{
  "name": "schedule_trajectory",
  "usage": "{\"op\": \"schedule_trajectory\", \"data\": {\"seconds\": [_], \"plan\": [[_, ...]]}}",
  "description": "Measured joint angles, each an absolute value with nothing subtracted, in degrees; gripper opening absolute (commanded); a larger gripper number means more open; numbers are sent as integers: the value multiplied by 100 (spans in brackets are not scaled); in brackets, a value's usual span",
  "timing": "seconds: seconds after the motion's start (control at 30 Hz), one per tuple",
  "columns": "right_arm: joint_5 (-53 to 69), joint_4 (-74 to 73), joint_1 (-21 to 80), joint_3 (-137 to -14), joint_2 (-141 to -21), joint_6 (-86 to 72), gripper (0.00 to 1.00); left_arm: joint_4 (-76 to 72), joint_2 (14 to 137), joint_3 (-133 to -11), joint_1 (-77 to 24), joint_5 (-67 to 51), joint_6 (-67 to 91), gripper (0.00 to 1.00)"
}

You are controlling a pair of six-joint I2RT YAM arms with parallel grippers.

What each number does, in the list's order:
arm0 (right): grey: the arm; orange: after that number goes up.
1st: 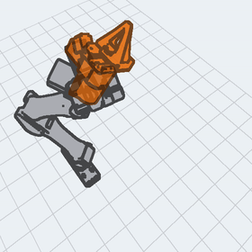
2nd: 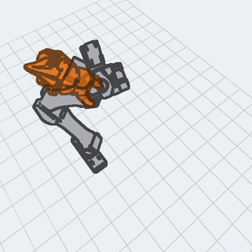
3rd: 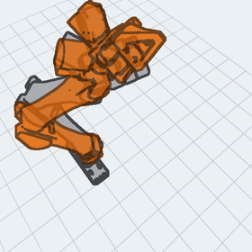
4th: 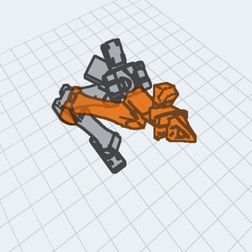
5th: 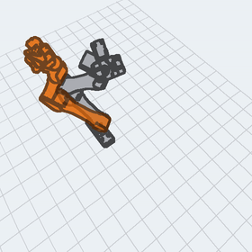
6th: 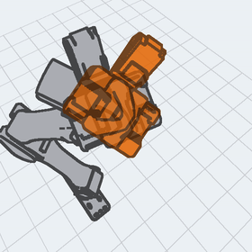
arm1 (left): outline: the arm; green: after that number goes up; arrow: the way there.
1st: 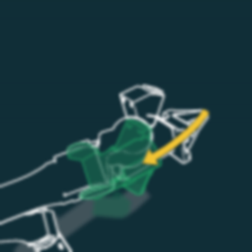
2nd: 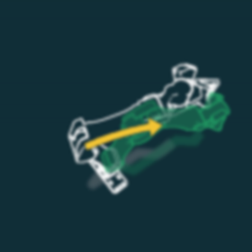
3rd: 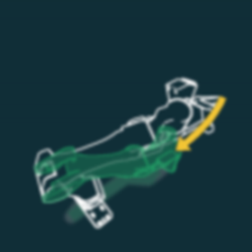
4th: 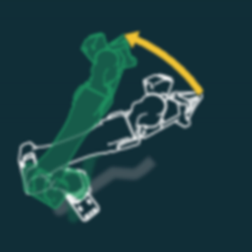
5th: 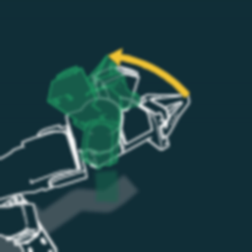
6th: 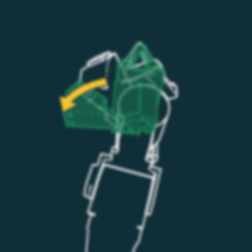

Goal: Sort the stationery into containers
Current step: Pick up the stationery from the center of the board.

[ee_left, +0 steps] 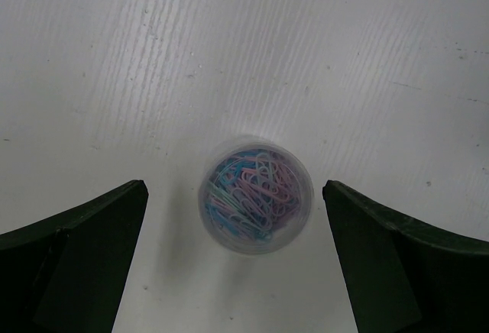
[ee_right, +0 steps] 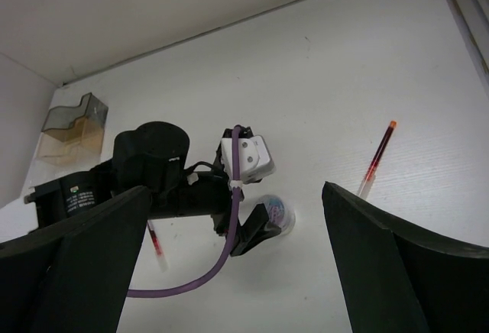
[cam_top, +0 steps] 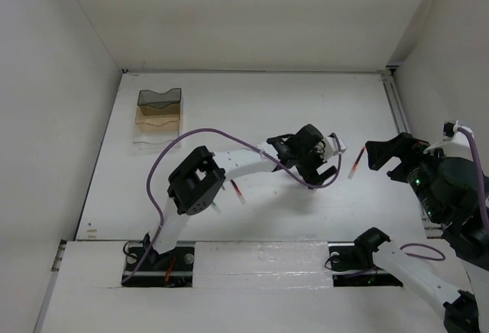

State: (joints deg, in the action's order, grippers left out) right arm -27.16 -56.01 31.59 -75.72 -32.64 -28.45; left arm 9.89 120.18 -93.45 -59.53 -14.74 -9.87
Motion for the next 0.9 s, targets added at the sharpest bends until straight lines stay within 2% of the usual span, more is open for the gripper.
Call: {"op": "schedule_trajectory", "data": {"seconds": [0.3, 0.4, 0.43, 0.57, 0.63, 0.67, 0.7, 0.8, 0.83, 0.9], "plan": [[-2696, -5594, 3159, -7572, -3260, -2825, 100, 937, 12193, -9301, -5953, -1437, -934, 100], [-2685, -5592, 3159, -7572, -3260, -2825, 100, 884, 12199, -9240, -5953, -1437, -919, 96], [-2672, -5590, 3159, -7572, -3260, -2825, 100, 884, 12208, -9220, -5953, -1439, -913, 90], [-2650, -5590, 3159, -7572, -3260, -2823, 100, 860, 12313, -9220, -5953, -1459, -895, 80], [-2648, -5590, 3159, -7572, -3260, -2823, 100, 858, 12383, -9220, -5953, -1476, -880, 68], [-2644, -5590, 3159, -7572, -3260, -2823, 100, 860, 12418, -9220, -5953, -1481, -880, 57], [-2630, -5590, 3159, -7572, -3260, -2823, 100, 860, 12436, -9220, -5953, -1476, -856, 52], [-2609, -5590, 3159, -7572, -3260, -2805, 100, 832, 12449, -9218, -5953, -1476, -878, 46], [-2606, -5590, 3159, -7572, -3260, -2799, 100, 825, 12453, -9218, -5953, -1476, -873, 37], [-2602, -5588, 3159, -7572, -3260, -2783, 100, 823, 12453, -9218, -5953, -1476, -873, 30]]}}
